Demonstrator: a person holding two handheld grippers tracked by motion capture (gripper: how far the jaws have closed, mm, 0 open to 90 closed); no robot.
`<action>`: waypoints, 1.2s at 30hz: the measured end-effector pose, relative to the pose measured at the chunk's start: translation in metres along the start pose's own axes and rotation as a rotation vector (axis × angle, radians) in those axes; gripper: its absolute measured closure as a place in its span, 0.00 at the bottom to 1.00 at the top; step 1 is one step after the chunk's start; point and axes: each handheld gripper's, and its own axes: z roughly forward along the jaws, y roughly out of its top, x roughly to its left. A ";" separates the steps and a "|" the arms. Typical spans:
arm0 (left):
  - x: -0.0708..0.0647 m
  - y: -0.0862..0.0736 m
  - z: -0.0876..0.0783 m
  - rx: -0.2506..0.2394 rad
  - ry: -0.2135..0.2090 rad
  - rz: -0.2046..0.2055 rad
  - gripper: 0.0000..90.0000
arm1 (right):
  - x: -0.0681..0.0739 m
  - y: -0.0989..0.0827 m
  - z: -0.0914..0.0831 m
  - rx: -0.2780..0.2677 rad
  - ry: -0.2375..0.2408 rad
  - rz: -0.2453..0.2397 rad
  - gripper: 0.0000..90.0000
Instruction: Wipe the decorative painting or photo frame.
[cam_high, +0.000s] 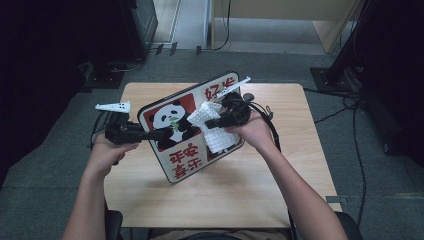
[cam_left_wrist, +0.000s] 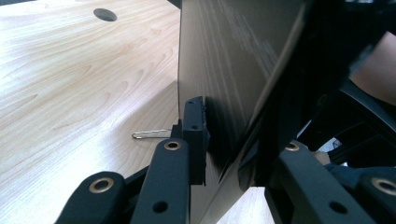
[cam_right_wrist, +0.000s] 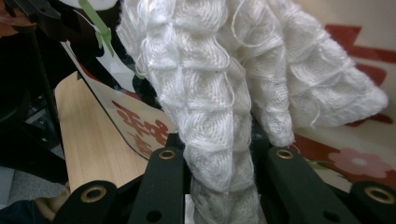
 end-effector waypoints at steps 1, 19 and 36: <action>0.000 0.000 0.000 0.000 0.000 0.001 0.84 | 0.000 -0.001 0.001 0.000 -0.001 0.002 0.84; -0.002 0.000 0.000 0.009 -0.011 0.008 0.83 | -0.002 -0.015 0.011 0.014 -0.006 -0.003 0.85; 0.000 -0.001 0.000 0.004 -0.023 -0.009 0.82 | -0.005 -0.035 0.024 0.029 0.000 0.001 0.84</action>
